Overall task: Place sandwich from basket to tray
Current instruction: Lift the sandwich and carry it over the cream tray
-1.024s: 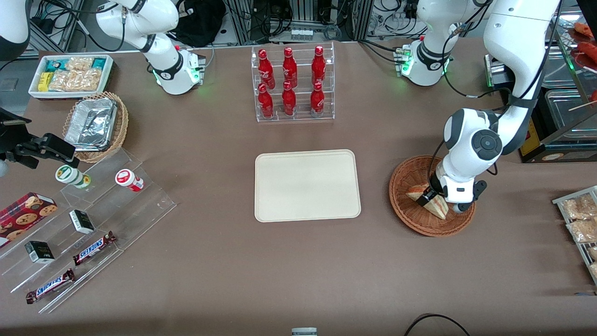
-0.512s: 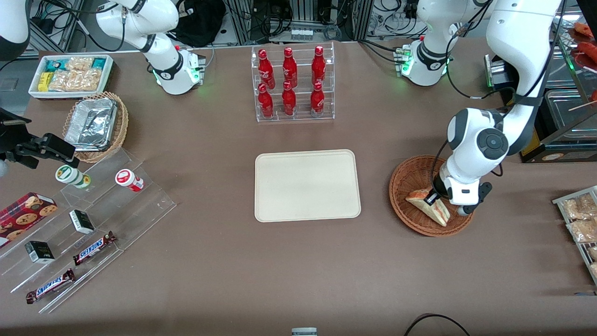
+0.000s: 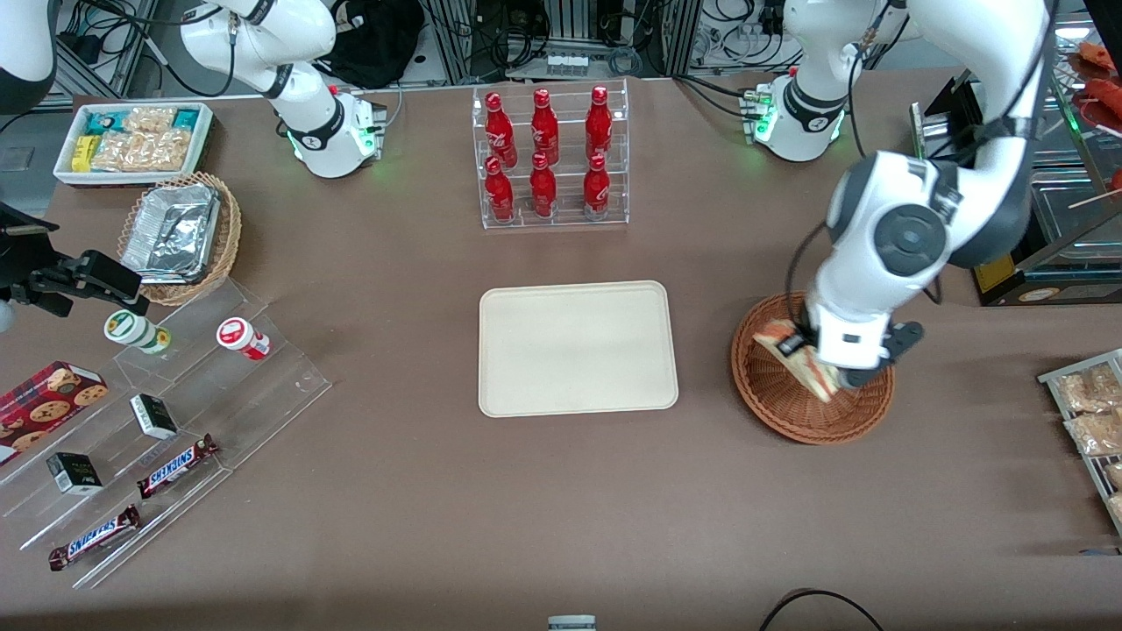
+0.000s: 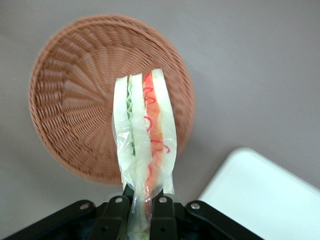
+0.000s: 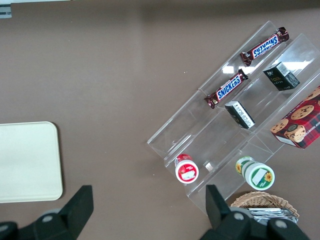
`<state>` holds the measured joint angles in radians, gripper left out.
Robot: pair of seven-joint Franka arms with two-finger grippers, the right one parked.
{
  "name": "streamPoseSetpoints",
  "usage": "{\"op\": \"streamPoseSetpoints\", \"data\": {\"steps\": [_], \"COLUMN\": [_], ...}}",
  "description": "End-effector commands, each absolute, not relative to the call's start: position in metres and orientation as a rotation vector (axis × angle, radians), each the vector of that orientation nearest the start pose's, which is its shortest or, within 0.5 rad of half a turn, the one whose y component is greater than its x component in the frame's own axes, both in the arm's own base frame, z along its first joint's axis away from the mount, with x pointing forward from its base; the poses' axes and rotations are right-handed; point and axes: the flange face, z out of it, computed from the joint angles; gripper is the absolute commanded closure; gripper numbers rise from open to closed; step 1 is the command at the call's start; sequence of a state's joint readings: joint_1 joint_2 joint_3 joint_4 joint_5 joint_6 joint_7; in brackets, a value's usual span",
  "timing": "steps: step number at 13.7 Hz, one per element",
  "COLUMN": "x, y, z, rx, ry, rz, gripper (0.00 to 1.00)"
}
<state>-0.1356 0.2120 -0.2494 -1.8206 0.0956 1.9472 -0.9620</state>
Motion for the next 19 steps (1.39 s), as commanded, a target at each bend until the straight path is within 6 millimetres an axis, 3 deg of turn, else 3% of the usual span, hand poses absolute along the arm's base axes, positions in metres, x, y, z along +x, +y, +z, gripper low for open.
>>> {"op": "streamPoseSetpoints", "data": {"steps": [1,3,5,6,10,14,19], "x": [0.552,0.525,0.531,0.527,0.509,0.489,0.482], "y": [-0.276,-0.335,-0.366,-0.396,-0.454,-0.494,-0.509], "z": [0.423,0.401,0.383,0.376,0.343,0.285,0.255], "rx": [-2.969,-2.989,-3.046,-3.08,-3.149,-3.193,-3.211], "ry": [-0.679,-0.521,-0.327,-0.233,-0.119,-0.027,0.016], "rz": [0.057,0.084,0.116,0.145,0.151,0.143,0.142], "gripper": [0.89,0.89,0.89,0.88,0.88,0.88,0.85]}}
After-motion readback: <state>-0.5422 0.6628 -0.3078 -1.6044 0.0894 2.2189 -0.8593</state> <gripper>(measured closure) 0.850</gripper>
